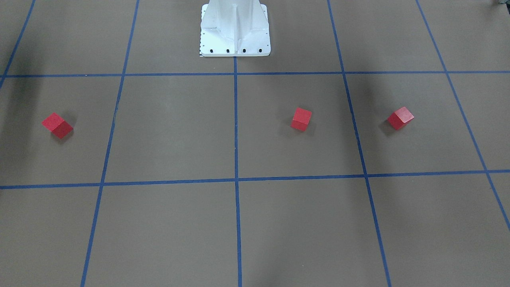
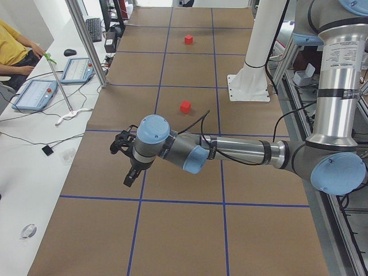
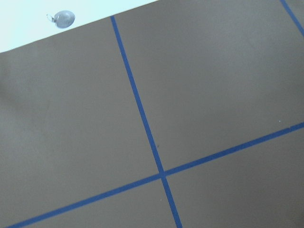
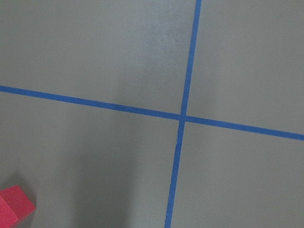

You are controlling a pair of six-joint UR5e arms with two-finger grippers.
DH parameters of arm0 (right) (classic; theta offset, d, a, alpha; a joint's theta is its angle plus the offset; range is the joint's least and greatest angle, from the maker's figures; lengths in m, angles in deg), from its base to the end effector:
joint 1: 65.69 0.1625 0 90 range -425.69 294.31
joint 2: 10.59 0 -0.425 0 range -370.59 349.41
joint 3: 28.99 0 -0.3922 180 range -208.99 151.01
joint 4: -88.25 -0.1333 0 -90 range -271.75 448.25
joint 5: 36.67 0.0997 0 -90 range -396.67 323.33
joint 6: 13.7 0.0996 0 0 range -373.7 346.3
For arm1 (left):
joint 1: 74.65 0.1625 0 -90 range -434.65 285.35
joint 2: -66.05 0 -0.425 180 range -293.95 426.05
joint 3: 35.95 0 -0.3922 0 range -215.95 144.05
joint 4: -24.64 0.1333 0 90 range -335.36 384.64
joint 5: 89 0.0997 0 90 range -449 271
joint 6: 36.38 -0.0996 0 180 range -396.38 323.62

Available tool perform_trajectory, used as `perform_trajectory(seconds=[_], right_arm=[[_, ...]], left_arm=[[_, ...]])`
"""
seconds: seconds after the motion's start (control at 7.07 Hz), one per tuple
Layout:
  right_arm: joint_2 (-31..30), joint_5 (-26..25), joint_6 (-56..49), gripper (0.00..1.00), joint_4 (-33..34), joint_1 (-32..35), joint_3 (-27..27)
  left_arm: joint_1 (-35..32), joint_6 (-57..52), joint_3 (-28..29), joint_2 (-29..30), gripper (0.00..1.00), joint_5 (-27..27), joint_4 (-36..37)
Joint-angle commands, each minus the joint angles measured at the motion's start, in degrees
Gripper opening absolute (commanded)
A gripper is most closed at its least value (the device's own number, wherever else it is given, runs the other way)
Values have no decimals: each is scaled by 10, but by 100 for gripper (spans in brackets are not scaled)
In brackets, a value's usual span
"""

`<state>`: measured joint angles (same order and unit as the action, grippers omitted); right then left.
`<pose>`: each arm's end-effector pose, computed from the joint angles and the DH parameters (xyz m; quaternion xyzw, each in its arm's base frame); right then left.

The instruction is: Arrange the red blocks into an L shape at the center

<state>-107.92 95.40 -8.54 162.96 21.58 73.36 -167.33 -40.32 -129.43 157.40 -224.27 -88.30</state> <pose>0.0448 -0.4583 0.5844 0.1399 -0.3638 -0.0438 0.9199 -0.0869 -0.5182 0.5699 0.2427 0.3602 0.1022 0.8949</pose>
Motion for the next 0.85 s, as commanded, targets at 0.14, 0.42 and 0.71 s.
perform_trajectory(seconds=[0.14, 0.42, 0.71], right_arm=[[-1, 11, 201, 100, -70, -27, 18], [-4, -24, 370, 100, -170, -131, 23], [-4, -104, 477, 100, -179, -226, 48]], left_arm=[[29, 0, 14, 5, 100, 0, -51], [31, 0, 22, 5, 100, 0, -65], [34, 0, 23, 4, 100, 0, -65]])
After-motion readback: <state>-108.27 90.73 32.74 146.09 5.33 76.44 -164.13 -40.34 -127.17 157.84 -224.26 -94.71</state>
